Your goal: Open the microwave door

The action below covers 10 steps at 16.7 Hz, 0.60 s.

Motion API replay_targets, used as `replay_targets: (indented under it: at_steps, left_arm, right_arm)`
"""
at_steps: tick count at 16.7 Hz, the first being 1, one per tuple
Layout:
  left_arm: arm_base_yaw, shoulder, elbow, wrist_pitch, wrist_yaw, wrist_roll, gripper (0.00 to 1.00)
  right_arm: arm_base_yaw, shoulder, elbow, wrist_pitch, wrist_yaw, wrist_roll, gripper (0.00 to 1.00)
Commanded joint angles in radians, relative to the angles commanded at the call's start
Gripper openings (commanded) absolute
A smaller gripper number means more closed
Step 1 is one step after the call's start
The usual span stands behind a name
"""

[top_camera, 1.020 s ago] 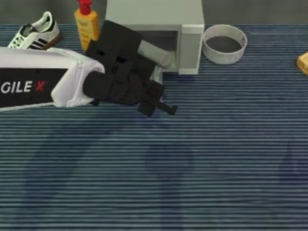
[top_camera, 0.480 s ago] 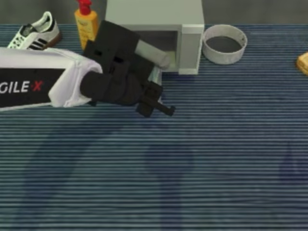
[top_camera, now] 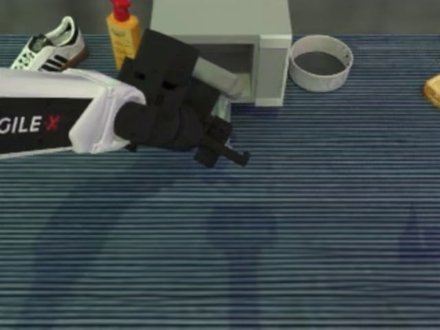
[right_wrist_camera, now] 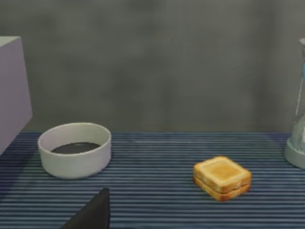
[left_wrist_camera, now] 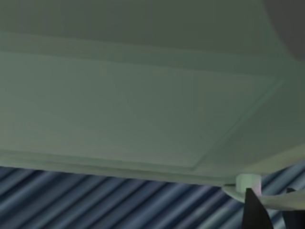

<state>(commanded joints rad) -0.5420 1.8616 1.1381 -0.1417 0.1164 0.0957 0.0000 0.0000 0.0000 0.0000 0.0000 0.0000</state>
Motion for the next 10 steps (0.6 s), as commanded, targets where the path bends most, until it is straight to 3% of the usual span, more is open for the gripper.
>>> replay_targets:
  at_steps: [10]
  left_arm:
    - [-0.008, 0.001, 0.0, -0.001, 0.008, -0.006, 0.0]
  right_arm:
    - [0.0, 0.0, 0.0, 0.0, 0.0, 0.0, 1.0]
